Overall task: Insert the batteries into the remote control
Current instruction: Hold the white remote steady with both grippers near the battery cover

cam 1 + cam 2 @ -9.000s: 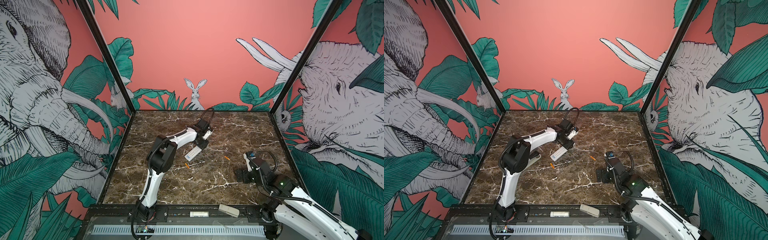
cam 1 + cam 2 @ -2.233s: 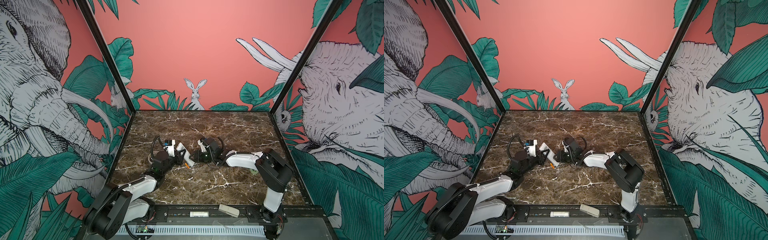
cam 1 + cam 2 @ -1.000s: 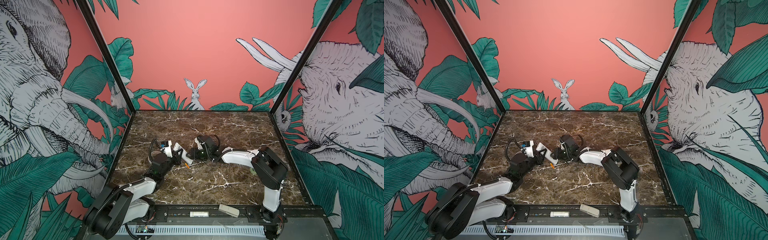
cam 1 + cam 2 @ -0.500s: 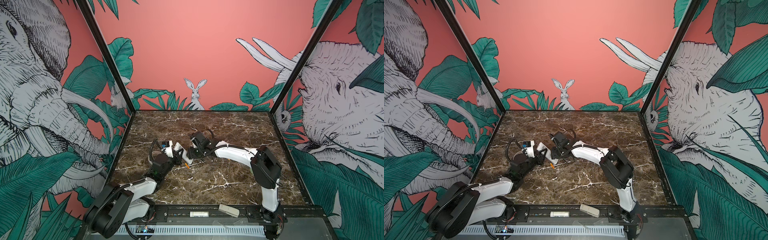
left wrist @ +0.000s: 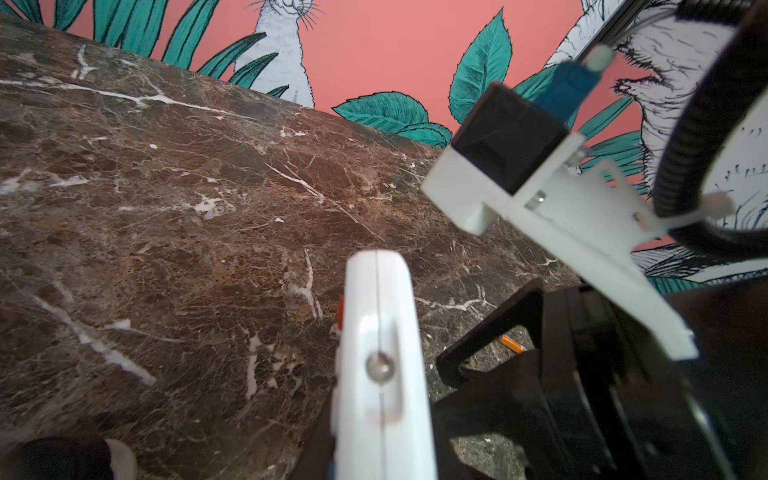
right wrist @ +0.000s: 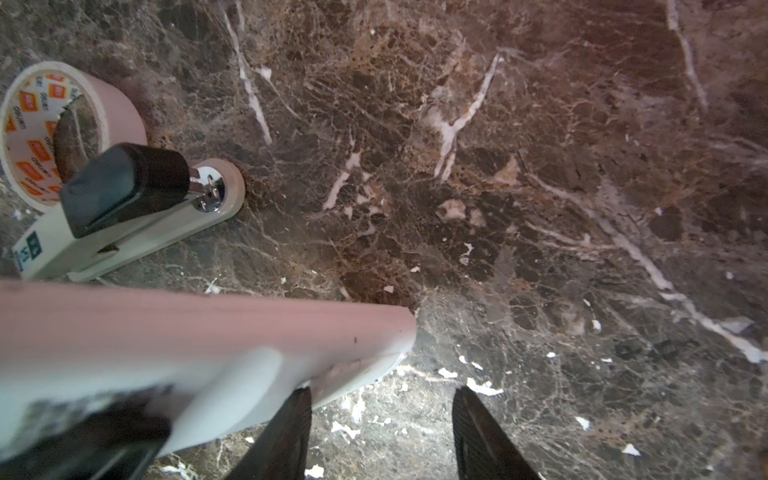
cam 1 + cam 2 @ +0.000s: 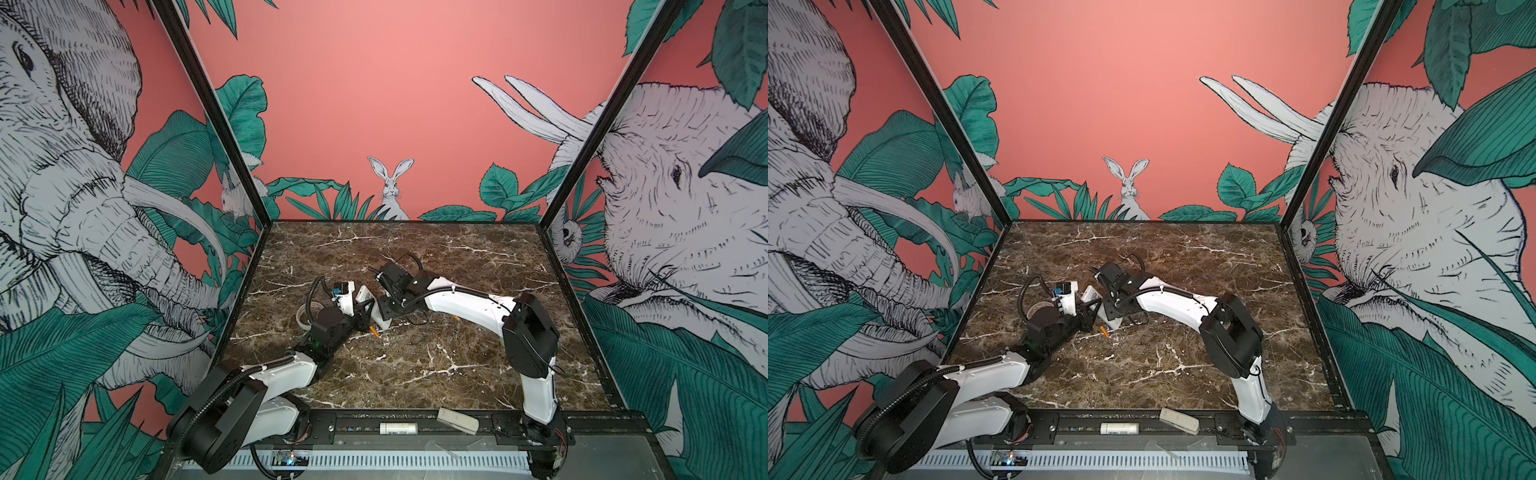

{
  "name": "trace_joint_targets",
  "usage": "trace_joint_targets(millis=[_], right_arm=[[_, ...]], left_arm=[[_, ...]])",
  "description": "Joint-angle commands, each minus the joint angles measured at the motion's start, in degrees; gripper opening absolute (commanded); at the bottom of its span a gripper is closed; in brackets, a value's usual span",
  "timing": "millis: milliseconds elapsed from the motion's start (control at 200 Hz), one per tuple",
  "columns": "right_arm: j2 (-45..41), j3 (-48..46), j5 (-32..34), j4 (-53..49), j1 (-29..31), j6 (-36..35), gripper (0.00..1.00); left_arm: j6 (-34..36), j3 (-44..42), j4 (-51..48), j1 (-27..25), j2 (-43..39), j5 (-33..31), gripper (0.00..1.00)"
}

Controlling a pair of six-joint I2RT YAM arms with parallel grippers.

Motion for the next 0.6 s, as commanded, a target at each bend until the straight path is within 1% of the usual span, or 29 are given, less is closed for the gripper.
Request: trace_joint_targets(millis=[0, 250, 400, 595], right_arm=[[1.5, 1.1, 5.7, -6.7, -0.5, -2.4, 0.54], [0.2, 0.7, 6.8, -7.5, -0.5, -3.4, 0.54], [-1.6, -2.0, 5.7, -5.1, -0.4, -3.3, 0.54], [-3.1, -2.9, 6.1, -4.7, -0.4, -3.2, 0.54]], left_arm=[[2.6, 0.5, -5.7, -1.0, -0.6, -1.5, 0.03], [2.7, 0.2, -6.5, -1.7, -0.5, -4.7, 0.02], [2.7, 0.3, -6.4, -1.8, -0.3, -4.6, 0.02], [2.6, 0.4, -6.3, -1.8, -0.1, -4.7, 0.02]])
